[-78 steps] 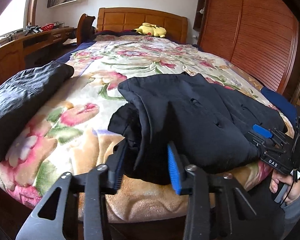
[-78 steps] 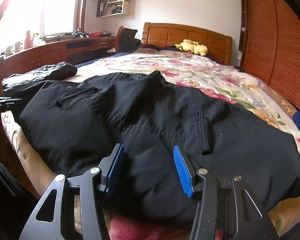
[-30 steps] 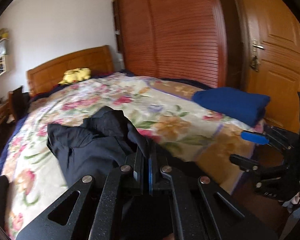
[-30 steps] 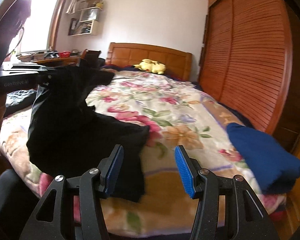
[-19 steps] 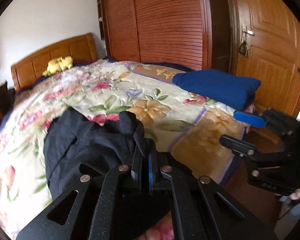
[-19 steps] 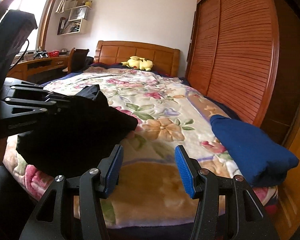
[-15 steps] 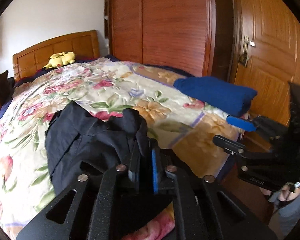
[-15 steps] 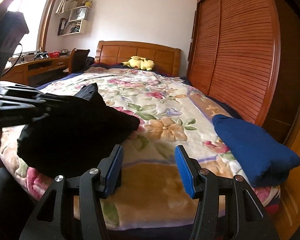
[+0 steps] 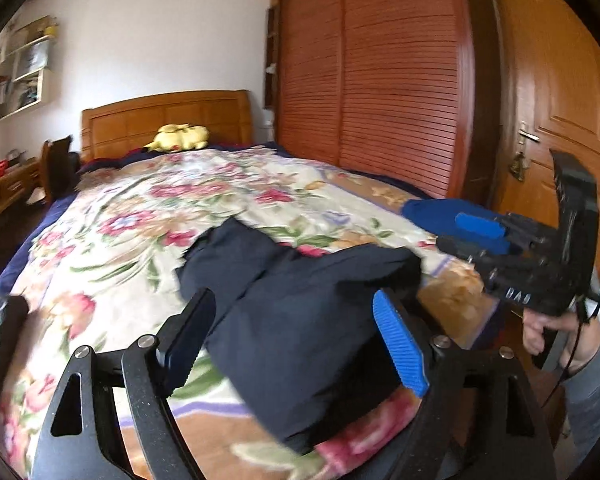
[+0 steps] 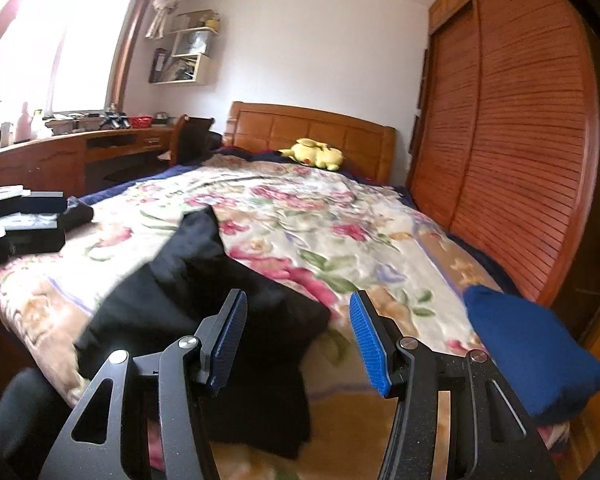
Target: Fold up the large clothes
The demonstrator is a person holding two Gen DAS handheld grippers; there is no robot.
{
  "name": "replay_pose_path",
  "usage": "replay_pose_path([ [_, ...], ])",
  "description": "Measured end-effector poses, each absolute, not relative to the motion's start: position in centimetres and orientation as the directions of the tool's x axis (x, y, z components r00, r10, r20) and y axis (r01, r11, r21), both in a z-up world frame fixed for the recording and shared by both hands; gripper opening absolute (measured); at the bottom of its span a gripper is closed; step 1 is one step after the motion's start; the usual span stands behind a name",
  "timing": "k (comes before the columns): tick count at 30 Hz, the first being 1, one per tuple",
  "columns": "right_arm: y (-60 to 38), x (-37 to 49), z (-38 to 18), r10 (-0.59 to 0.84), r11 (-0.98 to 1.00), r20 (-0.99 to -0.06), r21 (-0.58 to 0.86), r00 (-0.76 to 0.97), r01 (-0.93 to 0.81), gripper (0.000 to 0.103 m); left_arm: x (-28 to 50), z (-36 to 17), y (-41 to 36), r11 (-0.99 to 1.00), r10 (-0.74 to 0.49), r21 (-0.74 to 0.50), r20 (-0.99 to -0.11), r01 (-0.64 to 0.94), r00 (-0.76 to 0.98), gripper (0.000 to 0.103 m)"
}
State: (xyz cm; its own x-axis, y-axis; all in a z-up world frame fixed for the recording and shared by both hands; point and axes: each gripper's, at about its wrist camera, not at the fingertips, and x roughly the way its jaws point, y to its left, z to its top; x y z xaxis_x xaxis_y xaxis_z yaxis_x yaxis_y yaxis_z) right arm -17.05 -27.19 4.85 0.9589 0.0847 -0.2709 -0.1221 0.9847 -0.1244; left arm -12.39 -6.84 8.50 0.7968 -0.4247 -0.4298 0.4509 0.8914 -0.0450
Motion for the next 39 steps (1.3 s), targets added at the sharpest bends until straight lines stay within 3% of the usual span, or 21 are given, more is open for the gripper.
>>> replay_pose_path([
  [5,-25.7,-14.5,6.9,0.176,0.975,-0.285,-0.081,0.942,-0.207,0.056,-12.2,7.1,-4.3,0.919,-0.367,-0.034,-0.442,0.394,0.818,0.082],
  [12,-24.4,-8.2,8.9,0.247,0.946,-0.417,-0.094,0.875,-0.311,0.057,-12.1,5.9,-1.6,0.937,-0.323,-0.031,-0.454,0.347,0.831,0.082],
  [17,-25.1,-5.3,7.2,0.214,0.943,-0.549,-0.100,0.808,-0.319,0.058,-12.4,5.3,-0.5,0.941,-0.311,-0.025,-0.460,0.338,0.832,0.082],
  [25,-27.5,-4.8,2.1,0.165,0.946,-0.639,-0.112,0.751,-0.304,0.058,-12.2,3.9,0.3,0.943,-0.304,-0.029,-0.481,0.332,0.822,0.082],
  [32,-28.2,-4.4,4.4,0.212,0.948,-0.629,-0.053,0.748,-0.313,0.058,-12.7,3.4,-0.2,0.941,-0.304,-0.019,-0.488,0.338,0.818,0.082],
  [39,-26.7,-2.9,8.4,0.214,0.927,-0.591,-0.129,0.778,-0.352,0.060,-12.4,3.3,-0.2,0.937,-0.316,-0.027,-0.483,0.347,0.816,0.082],
])
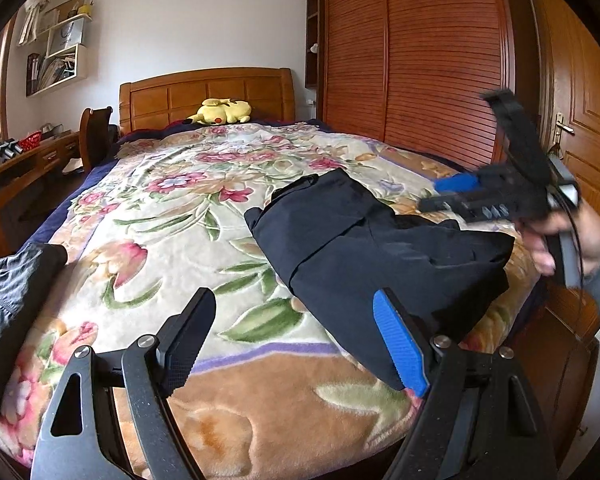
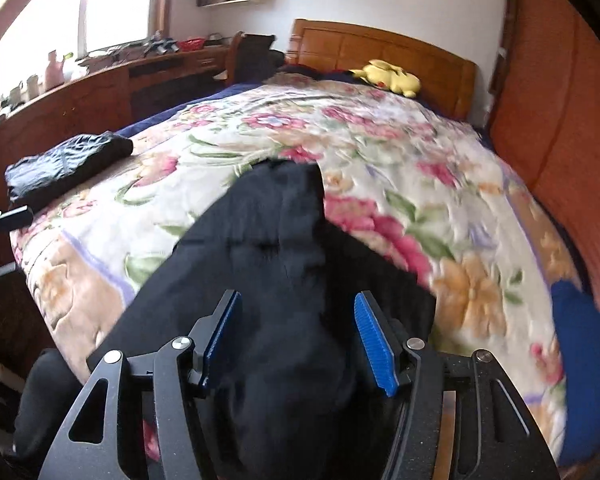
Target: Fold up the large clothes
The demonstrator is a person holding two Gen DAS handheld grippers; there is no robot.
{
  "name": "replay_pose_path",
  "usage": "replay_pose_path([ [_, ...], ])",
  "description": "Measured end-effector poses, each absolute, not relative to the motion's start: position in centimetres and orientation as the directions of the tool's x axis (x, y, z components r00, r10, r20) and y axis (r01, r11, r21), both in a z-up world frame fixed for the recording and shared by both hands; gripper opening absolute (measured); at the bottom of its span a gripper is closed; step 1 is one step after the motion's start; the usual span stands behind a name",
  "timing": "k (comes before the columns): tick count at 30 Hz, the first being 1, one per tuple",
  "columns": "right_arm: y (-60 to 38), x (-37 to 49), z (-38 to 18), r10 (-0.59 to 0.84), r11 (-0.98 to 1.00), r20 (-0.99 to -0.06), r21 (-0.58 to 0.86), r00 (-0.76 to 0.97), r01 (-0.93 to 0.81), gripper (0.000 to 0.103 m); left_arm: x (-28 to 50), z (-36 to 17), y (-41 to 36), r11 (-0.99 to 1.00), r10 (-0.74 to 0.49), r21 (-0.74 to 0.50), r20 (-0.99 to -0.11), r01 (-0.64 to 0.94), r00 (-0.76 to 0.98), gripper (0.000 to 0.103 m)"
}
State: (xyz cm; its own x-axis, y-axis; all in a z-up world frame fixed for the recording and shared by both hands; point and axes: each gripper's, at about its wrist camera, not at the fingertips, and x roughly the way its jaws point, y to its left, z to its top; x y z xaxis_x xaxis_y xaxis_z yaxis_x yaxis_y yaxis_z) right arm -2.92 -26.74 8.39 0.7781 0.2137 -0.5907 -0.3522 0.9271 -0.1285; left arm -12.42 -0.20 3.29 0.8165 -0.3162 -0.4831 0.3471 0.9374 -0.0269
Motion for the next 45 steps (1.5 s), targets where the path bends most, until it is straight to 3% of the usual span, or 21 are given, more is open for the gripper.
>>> replay_pose_path([
  [17,-24.1,11.2,5.8,0.230,0.915,-0.741,-0.057,0.631,-0.400,0.060,-9.6,0.7,1.6,0.927,-0.344,-0.044,-0.491,0.372,0.800,0.082],
  [18,-24.2,11.1,5.7,0.239,0.912,-0.747,-0.047,0.621,-0.407,0.055,-9.3,0.4,1.7,0.927,-0.344,-0.045,-0.495,0.371,0.798,0.082],
  [21,-23.5,11.0,5.5,0.290,0.873,-0.760,-0.039,0.582,-0.486,0.009,-8.3,-0.3,1.9,0.927,-0.345,-0.052,-0.509,0.372,0.788,0.082],
  [22,-23.2,10.5,5.6,0.278,0.861,-0.756,-0.077,0.593,-0.502,0.005,-8.0,-0.4,1.9,0.926,-0.347,-0.056,-0.514,0.373,0.785,0.082],
  [27,-23.0,7.2,8.2,0.201,0.850,-0.692,-0.228,0.693,-0.475,0.003,-7.1,-0.6,1.6,0.919,-0.362,-0.059,-0.517,0.390,0.776,0.082],
  [33,-26.5,4.4,10.3,0.082,0.878,-0.654,-0.310,0.752,-0.365,0.003,-6.9,-0.4,0.8,0.906,-0.395,-0.075,-0.503,0.417,0.768,0.082],
  [39,-31.3,6.5,5.0,-0.072,0.916,-0.727,-0.320,0.683,-0.243,0.003,-7.4,-0.4,0.4,0.898,-0.410,-0.075,-0.501,0.434,0.762,0.082],
  [45,-31.3,7.6,1.7,-0.028,0.943,-0.745,-0.240,0.666,-0.229,0.003,-7.9,-0.5,0.5,0.902,-0.398,-0.065,-0.511,0.427,0.762,0.082],
])
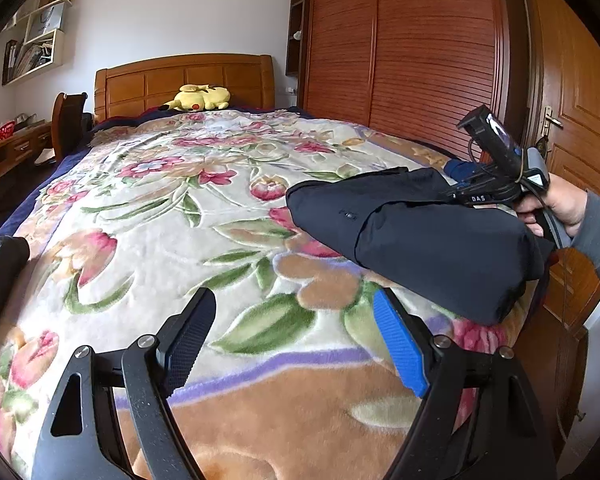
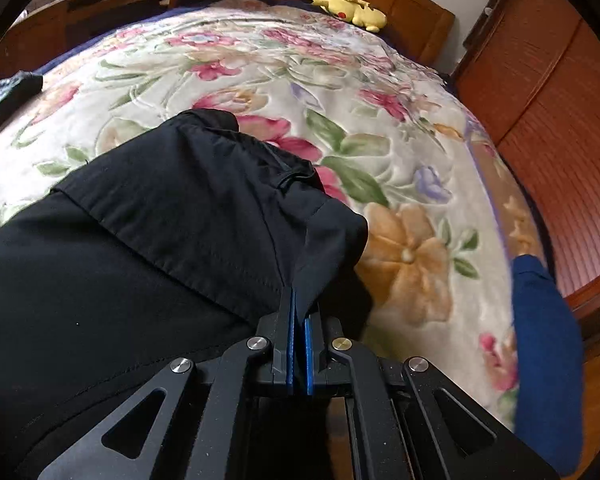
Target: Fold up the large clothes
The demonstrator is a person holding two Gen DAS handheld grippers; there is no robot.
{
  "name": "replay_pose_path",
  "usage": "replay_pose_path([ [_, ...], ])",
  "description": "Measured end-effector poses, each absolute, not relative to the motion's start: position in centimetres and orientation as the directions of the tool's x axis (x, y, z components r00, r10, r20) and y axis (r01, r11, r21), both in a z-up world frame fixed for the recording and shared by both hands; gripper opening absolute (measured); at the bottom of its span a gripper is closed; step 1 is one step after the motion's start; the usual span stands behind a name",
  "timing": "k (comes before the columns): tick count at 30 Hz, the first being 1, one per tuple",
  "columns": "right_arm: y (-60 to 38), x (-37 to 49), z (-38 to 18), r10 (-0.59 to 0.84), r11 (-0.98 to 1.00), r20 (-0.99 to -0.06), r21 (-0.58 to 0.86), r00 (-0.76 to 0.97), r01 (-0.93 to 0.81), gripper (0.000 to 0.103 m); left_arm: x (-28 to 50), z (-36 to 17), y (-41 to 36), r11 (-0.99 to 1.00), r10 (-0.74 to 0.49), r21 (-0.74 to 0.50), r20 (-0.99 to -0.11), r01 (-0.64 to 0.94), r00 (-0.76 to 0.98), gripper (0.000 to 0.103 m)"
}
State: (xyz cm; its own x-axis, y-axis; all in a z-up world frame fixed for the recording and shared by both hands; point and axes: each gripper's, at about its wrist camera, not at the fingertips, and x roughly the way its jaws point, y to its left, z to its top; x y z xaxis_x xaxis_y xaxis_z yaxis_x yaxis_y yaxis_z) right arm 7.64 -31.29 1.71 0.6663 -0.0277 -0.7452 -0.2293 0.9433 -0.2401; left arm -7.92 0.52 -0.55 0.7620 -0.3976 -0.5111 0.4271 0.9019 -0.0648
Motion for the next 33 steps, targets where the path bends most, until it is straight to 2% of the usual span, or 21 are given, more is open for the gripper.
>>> replay_pose_path([
  [2,-31.7,7.5,2.1,-0.016,0.951,-0.728,-0.224,0.685,-0.215,0.004,-8.1,-0.5,0.5,0.903,-0.396,-0.064,-0.512,0.426,0.762,0.082],
  [4,-32.1,6.0,3.0,-0.036,0.958,-0.702,-0.227,0.711,-0.176,0.027,-8.3,-0.3,0.5,0.902,-0.399,-0.067,-0.508,0.427,0.763,0.082],
  [6,-32.6,3.7,3.9,-0.057,0.964,-0.655,-0.233,0.754,-0.130,0.045,-8.5,-0.1,0.4,0.900,-0.404,-0.068,-0.503,0.431,0.764,0.082],
  [7,-32.7,2.2,4.1,-0.052,0.966,-0.637,-0.227,0.769,-0.123,0.049,-8.5,0.0,0.4,0.899,-0.406,-0.068,-0.501,0.433,0.764,0.082],
  [18,-33.3,-9.9,1.7,0.063,0.987,-0.555,-0.090,0.830,-0.135,0.050,-8.4,0.2,-1.1,0.888,-0.419,-0.053,-0.504,0.457,0.755,0.082],
  [24,-33.5,-9.8,-2.9,0.019,0.982,-0.597,-0.138,0.802,-0.126,0.050,-8.3,-0.1,-1.5,0.890,-0.413,-0.053,-0.517,0.453,0.750,0.082],
  [33,-34.1,-9.4,-3.4,0.023,0.984,-0.583,-0.131,0.812,-0.122,0.050,-7.9,-0.3,-1.6,0.898,-0.393,-0.044,-0.530,0.439,0.751,0.082],
])
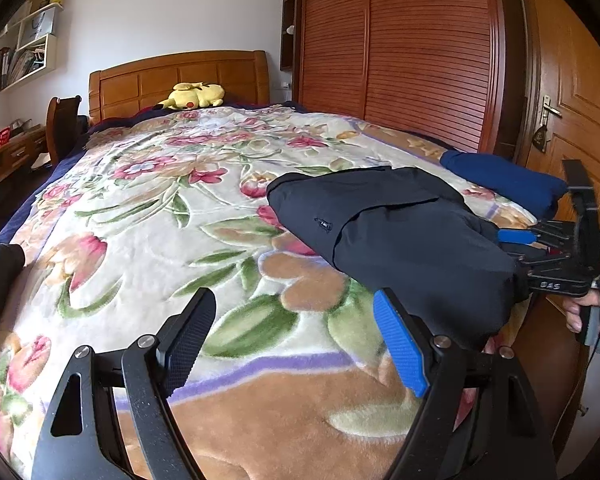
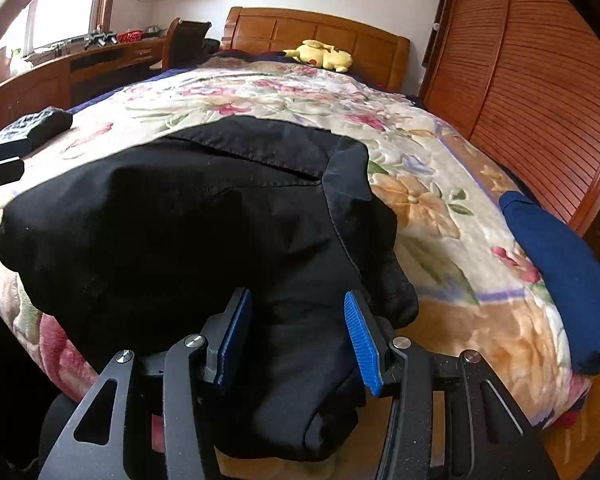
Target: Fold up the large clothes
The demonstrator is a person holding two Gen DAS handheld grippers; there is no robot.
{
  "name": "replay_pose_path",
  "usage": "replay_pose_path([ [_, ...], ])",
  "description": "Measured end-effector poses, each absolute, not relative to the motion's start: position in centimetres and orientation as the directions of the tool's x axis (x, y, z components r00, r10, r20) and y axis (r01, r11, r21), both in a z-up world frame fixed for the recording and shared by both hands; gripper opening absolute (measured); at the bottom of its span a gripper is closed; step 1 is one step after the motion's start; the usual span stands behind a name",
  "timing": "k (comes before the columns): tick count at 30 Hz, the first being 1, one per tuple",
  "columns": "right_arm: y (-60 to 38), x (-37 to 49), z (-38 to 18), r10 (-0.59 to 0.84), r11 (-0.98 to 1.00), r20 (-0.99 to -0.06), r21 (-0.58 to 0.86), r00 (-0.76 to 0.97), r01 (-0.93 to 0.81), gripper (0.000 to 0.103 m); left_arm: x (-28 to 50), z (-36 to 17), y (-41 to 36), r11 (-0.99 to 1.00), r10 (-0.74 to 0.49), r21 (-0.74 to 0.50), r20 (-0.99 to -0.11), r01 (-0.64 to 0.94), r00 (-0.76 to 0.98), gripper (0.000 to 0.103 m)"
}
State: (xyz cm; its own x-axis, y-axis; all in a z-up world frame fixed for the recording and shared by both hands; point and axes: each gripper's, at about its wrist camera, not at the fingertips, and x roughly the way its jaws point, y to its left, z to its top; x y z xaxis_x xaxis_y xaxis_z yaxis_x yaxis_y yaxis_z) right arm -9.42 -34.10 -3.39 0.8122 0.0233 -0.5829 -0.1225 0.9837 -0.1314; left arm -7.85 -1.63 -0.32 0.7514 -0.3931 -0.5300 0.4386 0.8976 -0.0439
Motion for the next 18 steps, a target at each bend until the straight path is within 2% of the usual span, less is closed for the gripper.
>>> replay_pose_path([
  [8,-36.6,-17.0,-0.8,-0.018,0.998,-0.512,-0.060,0.859,-0.015,0.050,-7.7,-0.1,-2.0,0.892,-0.405,-0.046,-0.522,0.450,0.750,0.082],
  [12,-37.3,-19.0,-2.3,-0.024,0.999,-0.537,-0.039,0.844,0.003,0.050,-7.8,0.0,-2.3,0.888,-0.413,-0.047,-0.520,0.458,0.748,0.082],
  [18,-36.6,-17.2,-4.9,0.011,1.000,-0.578,0.003,0.816,-0.012,0.050,-8.0,0.2,-2.5,0.888,-0.410,-0.042,-0.520,0.457,0.749,0.082],
])
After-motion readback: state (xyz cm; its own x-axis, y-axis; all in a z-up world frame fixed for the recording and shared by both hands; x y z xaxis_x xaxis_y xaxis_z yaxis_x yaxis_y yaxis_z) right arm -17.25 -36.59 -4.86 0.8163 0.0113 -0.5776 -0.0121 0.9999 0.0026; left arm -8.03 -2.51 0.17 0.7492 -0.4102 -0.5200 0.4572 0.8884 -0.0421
